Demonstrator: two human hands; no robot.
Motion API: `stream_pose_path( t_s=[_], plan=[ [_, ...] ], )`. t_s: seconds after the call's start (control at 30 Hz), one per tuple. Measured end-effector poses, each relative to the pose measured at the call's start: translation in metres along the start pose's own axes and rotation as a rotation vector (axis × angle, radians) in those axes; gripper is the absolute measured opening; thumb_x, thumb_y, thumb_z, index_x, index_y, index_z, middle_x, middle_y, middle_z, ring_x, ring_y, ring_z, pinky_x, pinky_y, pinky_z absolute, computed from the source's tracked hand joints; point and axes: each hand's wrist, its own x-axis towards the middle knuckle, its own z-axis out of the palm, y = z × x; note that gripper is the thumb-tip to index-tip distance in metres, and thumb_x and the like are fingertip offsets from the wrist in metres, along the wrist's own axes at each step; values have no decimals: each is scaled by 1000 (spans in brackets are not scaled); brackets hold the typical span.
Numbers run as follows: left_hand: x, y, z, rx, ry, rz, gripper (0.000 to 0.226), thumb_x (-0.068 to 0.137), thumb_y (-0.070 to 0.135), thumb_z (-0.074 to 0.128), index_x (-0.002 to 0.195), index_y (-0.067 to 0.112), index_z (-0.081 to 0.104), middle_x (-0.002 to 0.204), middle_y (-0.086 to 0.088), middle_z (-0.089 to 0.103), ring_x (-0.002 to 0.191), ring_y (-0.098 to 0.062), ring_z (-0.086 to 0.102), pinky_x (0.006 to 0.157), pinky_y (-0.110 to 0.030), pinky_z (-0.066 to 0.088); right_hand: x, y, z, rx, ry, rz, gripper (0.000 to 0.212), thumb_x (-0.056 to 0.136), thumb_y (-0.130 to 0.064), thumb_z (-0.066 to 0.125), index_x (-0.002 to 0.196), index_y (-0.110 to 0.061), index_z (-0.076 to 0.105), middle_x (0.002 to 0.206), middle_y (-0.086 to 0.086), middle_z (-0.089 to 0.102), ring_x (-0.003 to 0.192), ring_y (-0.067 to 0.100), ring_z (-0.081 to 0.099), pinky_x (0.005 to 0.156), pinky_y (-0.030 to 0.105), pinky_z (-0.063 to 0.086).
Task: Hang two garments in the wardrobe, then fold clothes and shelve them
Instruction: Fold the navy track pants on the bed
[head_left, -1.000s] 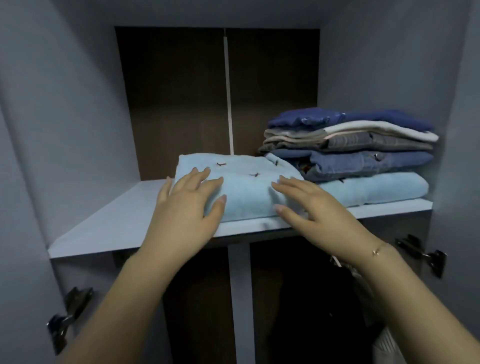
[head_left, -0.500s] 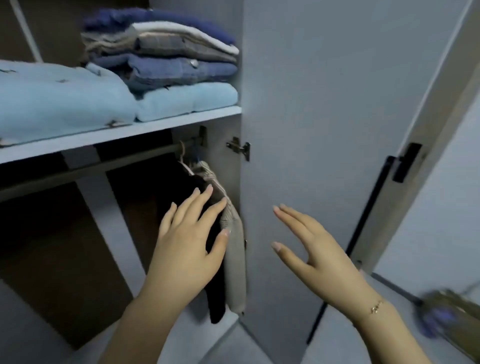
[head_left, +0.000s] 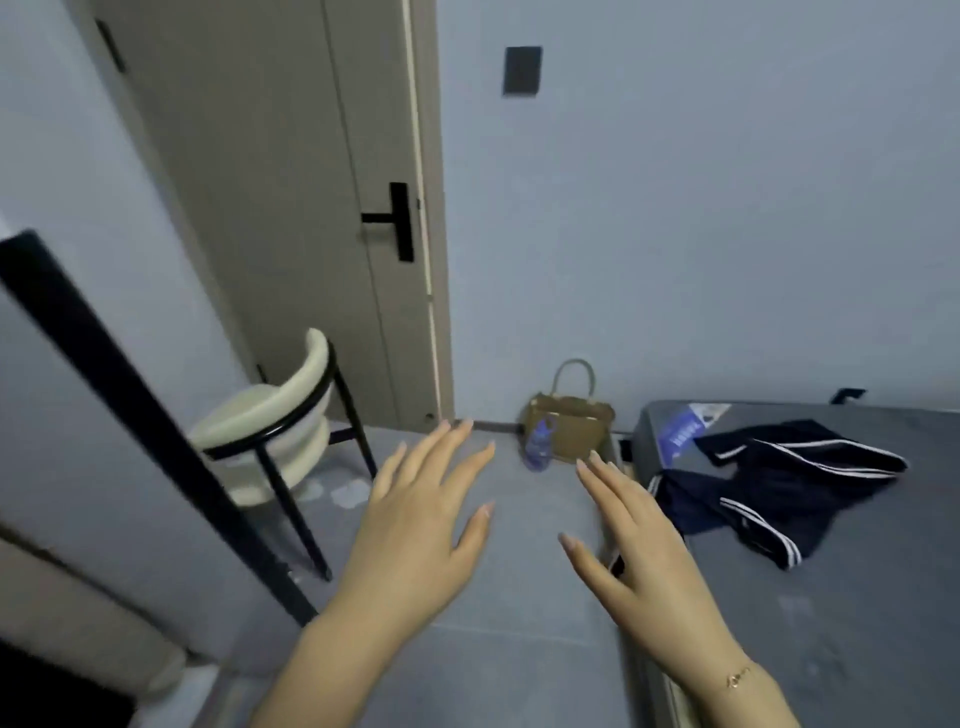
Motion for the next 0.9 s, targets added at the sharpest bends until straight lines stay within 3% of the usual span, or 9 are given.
stream_pose_path(
  t_s=[0.2, 0.43, 0.53, 0.63, 0.7, 0.77, 0.83, 0.9],
  plan=[
    [89, 120, 116, -135, -194, 162, 52, 98, 42, 45, 148, 39, 29, 159, 19, 8, 147, -4, 8, 116, -22, -1, -43, 153, -70, -35, 20, 274, 61, 96, -49, 48, 150, -36, 24, 158, -23, 10, 145, -5, 8, 117, 17, 12],
    [178, 205, 216, -242, -392, 345, 49, 97, 39, 49, 144, 36, 38, 157, 20, 16, 143, -4, 16, 110, -18, 9, -72, 268, -109, 7, 89, 554, 59, 97, -46, 47, 151, -35, 24, 157, -23, 13, 143, -5, 14, 118, 25, 20],
    [215, 230, 267, -292, -500, 391, 47, 97, 40, 50, 143, 35, 41, 157, 19, 21, 143, -5, 21, 115, -29, 20, -72, 308, -111, 21, 119, 627, 57, 98, -47, 45, 150, -37, 24, 155, -28, 10, 136, -19, 7, 113, 10, 12],
    [263, 247, 326, -378, -598, 385, 45, 97, 37, 53, 141, 33, 46, 151, 18, 33, 140, -7, 28, 113, -29, 23, -57, 355, -111, 3, 96, 689, 56, 99, -45, 45, 150, -36, 24, 154, -28, 8, 128, -29, -2, 103, -3, 2],
    [304, 255, 374, -426, -655, 405, 40, 96, 32, 55, 136, 28, 52, 141, 15, 46, 131, -9, 38, 109, -26, 29, -43, 394, -109, -23, 67, 746, 56, 99, -45, 45, 150, -38, 23, 154, -28, 7, 131, -25, 0, 104, -2, 0],
    [358, 263, 433, -472, -732, 381, 35, 97, 27, 55, 131, 23, 56, 130, 10, 55, 123, -12, 46, 105, -30, 36, -25, 437, -102, -30, 66, 821, 55, 99, -44, 45, 149, -38, 24, 155, -26, 10, 139, -13, 11, 106, 0, 2],
    [412, 267, 498, -535, -817, 261, 28, 96, 18, 55, 124, 17, 61, 123, 2, 60, 116, -17, 54, 99, -31, 42, 0, 482, -91, 9, 68, 910, 53, 99, -40, 46, 149, -37, 27, 155, -22, 16, 141, -5, 17, 106, -1, 4],
    [456, 270, 561, -597, -929, 90, 19, 96, 11, 55, 113, 16, 63, 114, -1, 63, 110, -18, 59, 90, -22, 45, 30, 527, -77, 77, 49, 990, 53, 100, -35, 49, 149, -32, 30, 154, -19, 20, 139, -5, 20, 105, -2, 5]
  ],
)
